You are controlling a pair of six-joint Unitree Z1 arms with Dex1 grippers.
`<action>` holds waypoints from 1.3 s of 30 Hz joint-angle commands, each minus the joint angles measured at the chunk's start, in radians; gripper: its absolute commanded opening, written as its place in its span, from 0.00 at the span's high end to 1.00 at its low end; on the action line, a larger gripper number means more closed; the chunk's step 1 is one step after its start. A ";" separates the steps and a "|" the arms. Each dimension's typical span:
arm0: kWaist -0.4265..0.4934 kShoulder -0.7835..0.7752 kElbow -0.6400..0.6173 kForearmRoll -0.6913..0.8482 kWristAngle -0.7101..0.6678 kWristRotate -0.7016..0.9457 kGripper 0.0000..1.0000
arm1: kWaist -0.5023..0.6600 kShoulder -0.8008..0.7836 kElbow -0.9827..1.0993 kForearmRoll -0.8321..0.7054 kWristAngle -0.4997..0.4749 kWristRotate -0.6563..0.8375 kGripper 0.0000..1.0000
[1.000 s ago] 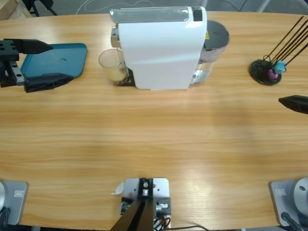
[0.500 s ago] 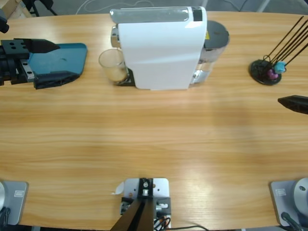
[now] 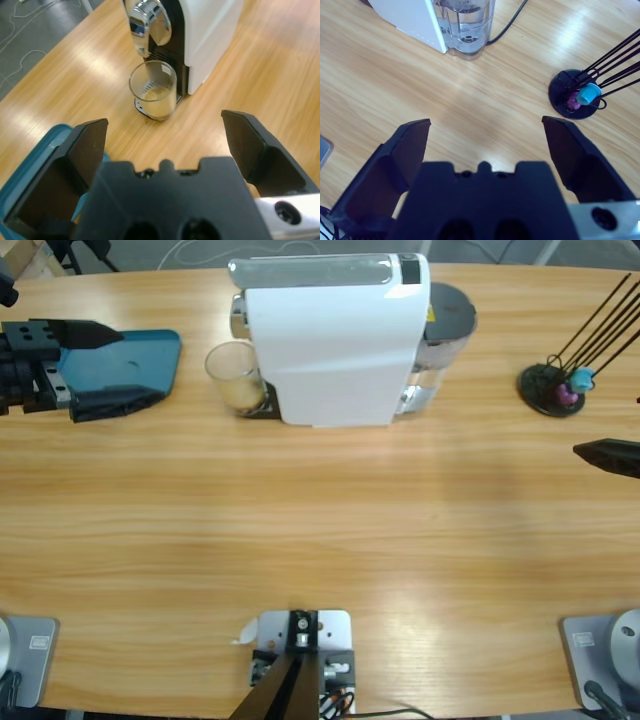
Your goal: Pour coffee
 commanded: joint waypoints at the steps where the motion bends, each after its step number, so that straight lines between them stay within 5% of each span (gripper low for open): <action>1: 0.031 0.110 -0.077 -0.018 -0.019 0.038 0.00 | 0.029 0.013 -0.001 0.001 0.009 -0.013 0.00; 20: 0.116 0.461 -0.196 -0.075 -0.259 0.185 0.00 | 0.029 0.053 0.007 -0.036 0.073 -0.018 0.00; 39: 0.129 0.559 -0.213 -0.096 -0.357 0.246 0.00 | 0.020 0.107 -0.002 -0.041 0.062 -0.021 0.00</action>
